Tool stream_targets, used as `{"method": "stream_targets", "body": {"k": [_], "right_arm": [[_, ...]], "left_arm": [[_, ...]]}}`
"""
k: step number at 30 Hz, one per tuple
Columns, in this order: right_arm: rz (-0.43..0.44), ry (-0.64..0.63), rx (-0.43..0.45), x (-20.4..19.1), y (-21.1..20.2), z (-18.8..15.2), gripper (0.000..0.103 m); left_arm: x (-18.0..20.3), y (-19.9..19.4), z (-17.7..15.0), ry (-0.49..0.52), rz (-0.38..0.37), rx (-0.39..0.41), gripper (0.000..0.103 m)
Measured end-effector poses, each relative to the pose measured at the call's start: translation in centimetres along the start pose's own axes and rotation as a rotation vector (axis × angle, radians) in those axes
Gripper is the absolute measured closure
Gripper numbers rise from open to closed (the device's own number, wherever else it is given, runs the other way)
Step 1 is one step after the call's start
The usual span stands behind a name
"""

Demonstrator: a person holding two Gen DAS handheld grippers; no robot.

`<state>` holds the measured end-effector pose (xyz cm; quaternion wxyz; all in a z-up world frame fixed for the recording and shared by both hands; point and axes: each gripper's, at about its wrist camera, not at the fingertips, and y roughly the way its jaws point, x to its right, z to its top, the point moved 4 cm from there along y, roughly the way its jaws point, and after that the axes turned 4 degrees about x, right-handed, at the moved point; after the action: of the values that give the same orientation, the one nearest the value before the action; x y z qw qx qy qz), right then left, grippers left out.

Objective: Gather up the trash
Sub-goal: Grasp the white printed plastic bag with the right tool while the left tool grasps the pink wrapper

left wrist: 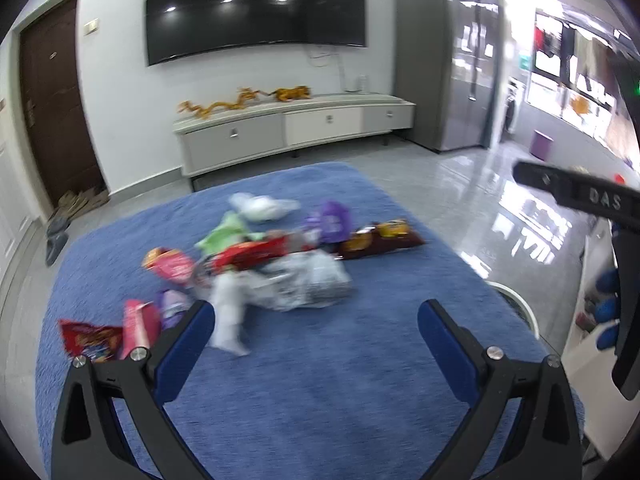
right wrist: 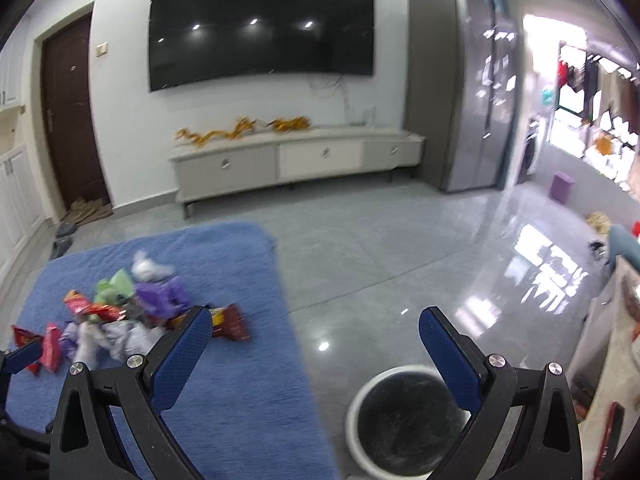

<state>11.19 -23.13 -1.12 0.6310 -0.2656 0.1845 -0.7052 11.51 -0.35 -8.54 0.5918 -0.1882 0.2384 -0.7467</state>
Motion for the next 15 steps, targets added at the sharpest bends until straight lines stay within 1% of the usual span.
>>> {"method": "stream_targets", "body": {"k": [3,5,8,11,12,13,15], "right_arm": [[0.032,-0.038,-0.036,-2.2,1.1,-0.2,0.000],[0.058,-0.069,-0.064,-3.7,2.0,-0.6,0.000],[0.116,-0.092,-0.125,-5.4,3.7,-1.4,0.000],[0.202,-0.096,-0.186,-7.3,5.4,-2.3,0.000],[0.224,-0.099,-0.196,-7.9,5.6,-2.5,0.000],[0.261,-0.110,-0.214,-8.9,6.2,-2.8,0.000],[0.315,-0.112,-0.235,-10.1,6.7,-3.1,0.001]], "left_arm": [[-3.3,0.3,-0.7,-0.040,0.053,-0.015,0.001],[-5.6,0.8,-1.3,-0.066,0.076,-0.035,0.001],[-9.3,1.3,-2.1,-0.098,0.128,-0.056,0.003],[-12.3,1.6,-2.5,-0.130,0.168,-0.063,0.006],[-13.2,1.8,-2.7,-0.144,0.176,-0.070,0.009],[-13.8,1.9,-2.9,-0.157,0.174,-0.077,0.013],[-15.1,2.4,-3.2,-0.184,0.168,-0.089,0.015]]}}
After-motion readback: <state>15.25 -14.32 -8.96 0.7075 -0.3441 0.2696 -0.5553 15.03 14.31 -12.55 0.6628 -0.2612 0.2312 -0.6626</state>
